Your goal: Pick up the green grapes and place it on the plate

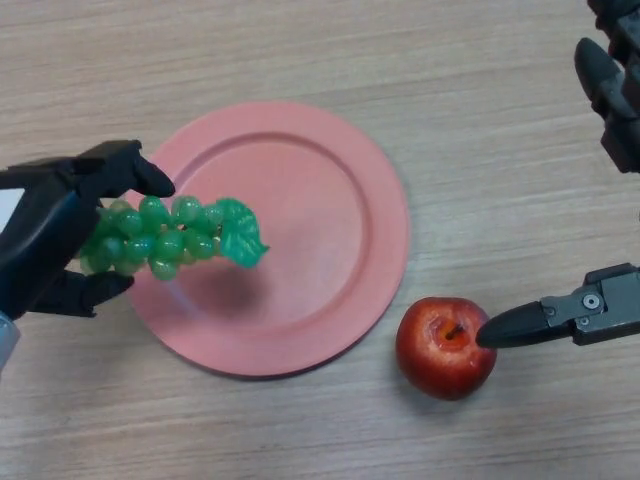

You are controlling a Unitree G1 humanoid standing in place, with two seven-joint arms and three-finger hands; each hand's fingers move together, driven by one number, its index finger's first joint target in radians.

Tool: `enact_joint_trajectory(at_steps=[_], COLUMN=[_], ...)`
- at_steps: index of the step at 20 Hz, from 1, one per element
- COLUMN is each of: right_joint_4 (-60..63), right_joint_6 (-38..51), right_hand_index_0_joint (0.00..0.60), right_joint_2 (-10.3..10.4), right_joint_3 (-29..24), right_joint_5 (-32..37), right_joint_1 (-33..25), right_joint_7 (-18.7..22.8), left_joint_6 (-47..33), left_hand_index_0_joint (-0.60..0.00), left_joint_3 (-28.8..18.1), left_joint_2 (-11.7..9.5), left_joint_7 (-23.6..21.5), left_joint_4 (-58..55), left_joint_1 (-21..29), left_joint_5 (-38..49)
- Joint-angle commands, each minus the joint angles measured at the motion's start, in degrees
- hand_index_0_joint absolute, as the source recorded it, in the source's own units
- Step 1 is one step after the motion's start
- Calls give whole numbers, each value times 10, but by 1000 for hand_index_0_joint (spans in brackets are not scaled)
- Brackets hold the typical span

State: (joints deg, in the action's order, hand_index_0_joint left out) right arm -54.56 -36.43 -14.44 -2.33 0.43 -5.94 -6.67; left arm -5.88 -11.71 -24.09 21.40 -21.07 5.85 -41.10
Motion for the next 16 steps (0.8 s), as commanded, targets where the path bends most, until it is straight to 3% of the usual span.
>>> enact_joint_trajectory(at_steps=[1,2,5,7,8,12,14,16], right_joint_4=[-29,-31,-34,-38,-42,-51,-50,-50], right_joint_6=[61,57,52,41,37,26,30,28], right_hand_index_0_joint=[0,0,0,0,0,0,0,0], right_joint_2=[-2,-1,1,2,2,3,5,7], right_joint_3=[-7,-4,2,7,9,16,22,28], right_joint_5=[-13,-17,-19,-21,-21,-20,-24,-30], right_joint_1=[-15,-18,-17,-24,-26,-31,-28,-28], right_joint_7=[7,5,4,4,3,6,7,8], left_joint_6=[-2,5,11,52,100,218,217,184], left_hand_index_0_joint=[-50,0,0,0,0,0,0,0], left_joint_3=[-55,-56,-66,-81,-100,-166,-177,-164], left_joint_2=[-10,-5,6,25,37,57,69,84], left_joint_7=[-45,-44,-37,-27,-29,-54,-51,-39], left_joint_4=[-38,-45,-71,-118,-159,-236,-244,-229], left_joint_1=[12,6,-4,-8,-10,-55,-90,-109], left_joint_5=[37,49,101,236,357,653,705,686])
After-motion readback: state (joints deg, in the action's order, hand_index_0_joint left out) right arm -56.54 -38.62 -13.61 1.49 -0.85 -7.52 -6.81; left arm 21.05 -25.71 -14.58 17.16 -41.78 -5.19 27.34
